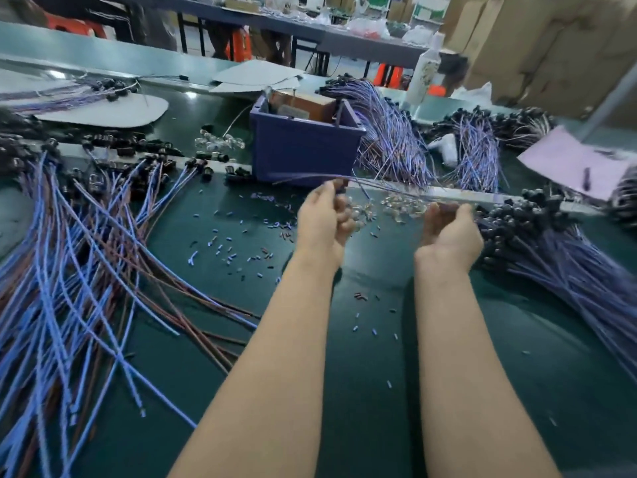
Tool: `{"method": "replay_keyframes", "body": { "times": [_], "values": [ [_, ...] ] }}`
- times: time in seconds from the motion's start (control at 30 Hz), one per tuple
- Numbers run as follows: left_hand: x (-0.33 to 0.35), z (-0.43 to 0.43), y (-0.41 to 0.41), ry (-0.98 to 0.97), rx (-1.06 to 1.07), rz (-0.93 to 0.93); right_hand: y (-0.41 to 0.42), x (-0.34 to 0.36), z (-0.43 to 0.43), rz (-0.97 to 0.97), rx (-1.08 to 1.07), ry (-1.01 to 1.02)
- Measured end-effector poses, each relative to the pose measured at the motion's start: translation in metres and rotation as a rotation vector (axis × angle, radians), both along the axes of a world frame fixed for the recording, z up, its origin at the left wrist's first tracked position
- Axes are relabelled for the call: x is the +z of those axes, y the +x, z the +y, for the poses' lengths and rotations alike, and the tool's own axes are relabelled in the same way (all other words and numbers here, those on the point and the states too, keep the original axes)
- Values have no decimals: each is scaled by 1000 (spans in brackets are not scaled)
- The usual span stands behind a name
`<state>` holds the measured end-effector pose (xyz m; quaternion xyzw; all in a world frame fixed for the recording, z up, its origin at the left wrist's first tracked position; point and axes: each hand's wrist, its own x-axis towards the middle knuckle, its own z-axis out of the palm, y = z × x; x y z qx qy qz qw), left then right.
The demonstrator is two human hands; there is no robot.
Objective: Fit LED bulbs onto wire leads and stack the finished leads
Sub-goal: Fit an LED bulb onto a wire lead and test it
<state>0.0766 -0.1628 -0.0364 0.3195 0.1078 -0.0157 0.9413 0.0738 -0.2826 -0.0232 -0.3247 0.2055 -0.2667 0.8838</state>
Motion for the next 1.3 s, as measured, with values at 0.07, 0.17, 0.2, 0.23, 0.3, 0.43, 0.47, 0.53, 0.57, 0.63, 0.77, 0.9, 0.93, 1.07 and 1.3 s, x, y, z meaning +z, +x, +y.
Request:
{"method": "replay_keyframes", "body": {
  "times": [0.07,0.17,0.2,0.23,0.3,0.43,0.47,0.53,0.57,0.63,0.77,0.9,0.93,1.07,1.3],
  "values": [
    [-5,7,3,-42,73,-3,1,-8,5,22,18,-13],
    [-8,7,2,21,34,63,3,-13,13,26,50,-22],
    [-8,6,1,65,-9,96,4,-14,14,20,57,-14],
    [-8,5,0,120,-59,121,4,-14,14,17,66,-1],
    [-8,2,-3,227,-168,139,4,-16,13,28,92,41],
    [-7,-1,-6,262,-150,109,4,-20,8,69,97,79],
    [-6,1,-6,222,-86,78,4,-20,6,76,85,82],
    [-5,7,-5,104,55,16,4,-21,2,79,68,99],
    [-5,10,-4,47,115,-10,5,-21,0,71,66,113],
    [-5,13,-3,-28,184,-45,4,-22,-1,44,92,125],
    [-6,7,-3,23,161,-55,1,-22,18,14,304,-145],
    [-9,0,-5,146,89,-11,-3,-25,42,-51,477,-336],
    [-9,0,-5,150,86,-3,-3,-25,45,-59,479,-360],
    [-9,9,-4,56,177,-18,-3,-25,41,-49,380,-414],
    [-10,16,-2,63,309,-58,0,-23,37,-42,241,-469]
  ]
}}
